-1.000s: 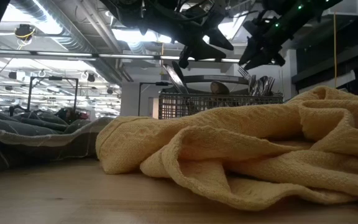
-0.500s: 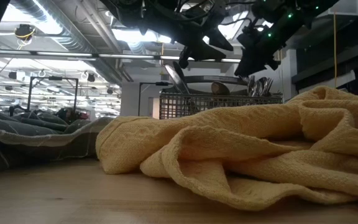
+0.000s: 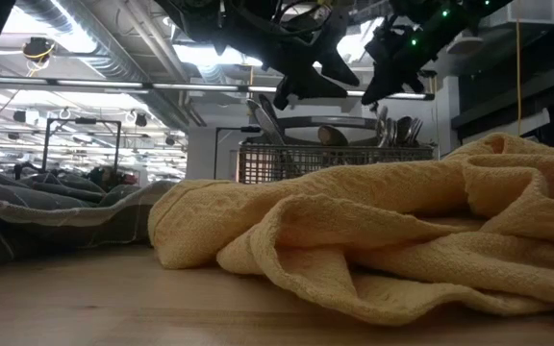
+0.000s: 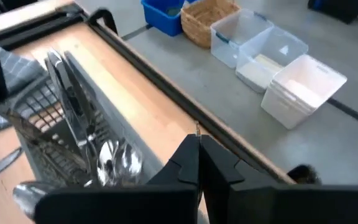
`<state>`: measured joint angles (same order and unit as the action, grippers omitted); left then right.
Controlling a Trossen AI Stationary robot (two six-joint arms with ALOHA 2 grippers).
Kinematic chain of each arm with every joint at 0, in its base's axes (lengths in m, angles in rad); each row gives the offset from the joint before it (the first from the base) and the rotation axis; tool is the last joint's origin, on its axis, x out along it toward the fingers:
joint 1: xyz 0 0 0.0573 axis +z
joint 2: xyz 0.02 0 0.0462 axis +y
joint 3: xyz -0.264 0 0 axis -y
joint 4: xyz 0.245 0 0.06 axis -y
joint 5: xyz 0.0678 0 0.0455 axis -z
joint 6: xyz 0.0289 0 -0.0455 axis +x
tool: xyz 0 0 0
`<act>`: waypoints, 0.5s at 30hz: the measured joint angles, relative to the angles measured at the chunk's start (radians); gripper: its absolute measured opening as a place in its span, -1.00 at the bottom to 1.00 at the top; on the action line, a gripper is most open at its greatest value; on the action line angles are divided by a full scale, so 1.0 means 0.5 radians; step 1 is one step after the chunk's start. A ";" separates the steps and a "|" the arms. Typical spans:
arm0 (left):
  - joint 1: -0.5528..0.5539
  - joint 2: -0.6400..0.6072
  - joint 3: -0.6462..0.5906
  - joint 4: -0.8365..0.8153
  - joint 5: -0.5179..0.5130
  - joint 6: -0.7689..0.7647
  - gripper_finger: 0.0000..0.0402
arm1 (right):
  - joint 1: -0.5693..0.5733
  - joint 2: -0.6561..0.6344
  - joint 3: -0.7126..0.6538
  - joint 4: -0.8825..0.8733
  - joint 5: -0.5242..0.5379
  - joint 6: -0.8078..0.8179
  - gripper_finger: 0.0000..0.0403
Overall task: Sort silverware
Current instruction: Put the silver fork into the gray utensil holder
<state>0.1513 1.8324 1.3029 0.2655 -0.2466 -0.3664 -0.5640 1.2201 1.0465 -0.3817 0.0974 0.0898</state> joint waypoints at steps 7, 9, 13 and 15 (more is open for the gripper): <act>0.000 0.000 0.000 0.004 0.000 0.000 -0.37 | 0.002 -0.001 0.141 -0.143 -0.005 -0.077 -0.98; 0.000 0.000 0.000 0.006 0.000 -0.001 -0.37 | 0.002 -0.012 0.158 -0.206 -0.003 -0.104 -0.97; 0.000 0.000 0.000 0.006 0.000 -0.001 -0.37 | 0.004 -0.060 0.161 -0.283 0.062 -0.181 -0.98; 0.000 0.000 0.000 0.007 0.000 -0.001 -0.37 | 0.004 -0.095 0.162 -0.316 0.127 -0.196 -0.98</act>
<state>0.1513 1.8324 1.3029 0.2691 -0.2466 -0.3668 -0.5621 1.1725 1.1275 -0.5399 0.1606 -0.0081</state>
